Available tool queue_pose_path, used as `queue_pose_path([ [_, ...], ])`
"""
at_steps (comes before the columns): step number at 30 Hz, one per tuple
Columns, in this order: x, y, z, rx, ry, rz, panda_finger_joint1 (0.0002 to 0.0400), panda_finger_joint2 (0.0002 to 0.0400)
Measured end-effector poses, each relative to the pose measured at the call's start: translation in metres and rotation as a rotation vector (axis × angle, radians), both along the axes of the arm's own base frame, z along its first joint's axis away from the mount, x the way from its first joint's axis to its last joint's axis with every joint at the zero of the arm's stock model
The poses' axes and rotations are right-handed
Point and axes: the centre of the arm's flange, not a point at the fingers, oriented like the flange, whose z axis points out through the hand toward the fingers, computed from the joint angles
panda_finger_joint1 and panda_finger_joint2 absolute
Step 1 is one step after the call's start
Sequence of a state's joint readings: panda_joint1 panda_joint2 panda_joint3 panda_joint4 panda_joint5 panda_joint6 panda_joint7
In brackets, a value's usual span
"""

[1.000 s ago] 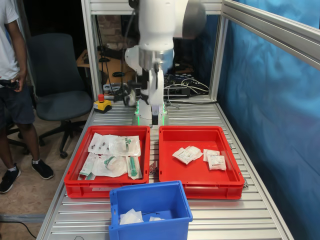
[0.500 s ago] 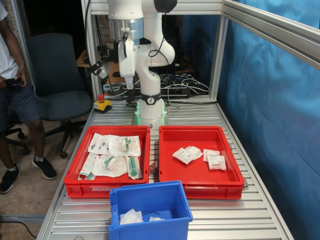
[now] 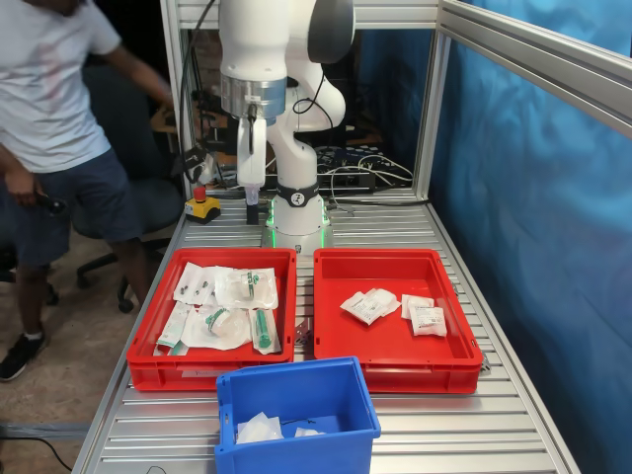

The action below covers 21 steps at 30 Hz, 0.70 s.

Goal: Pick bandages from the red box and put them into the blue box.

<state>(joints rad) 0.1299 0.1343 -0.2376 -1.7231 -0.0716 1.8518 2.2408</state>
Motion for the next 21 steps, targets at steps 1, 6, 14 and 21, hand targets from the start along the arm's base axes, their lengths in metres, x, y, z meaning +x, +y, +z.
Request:
queue_pose_path([
  [1,0.000,0.002,-0.002,-0.005,0.002,-0.001,0.0400,0.0400],
  [6,0.002,0.017,-0.010,-0.025,-0.015,-0.022,0.0400,0.0400],
  [14,0.004,0.048,-0.029,-0.029,-0.058,-0.015,0.0400,0.0400],
  [21,-0.003,0.064,-0.056,-0.031,-0.034,-0.008,0.0400,0.0400],
])
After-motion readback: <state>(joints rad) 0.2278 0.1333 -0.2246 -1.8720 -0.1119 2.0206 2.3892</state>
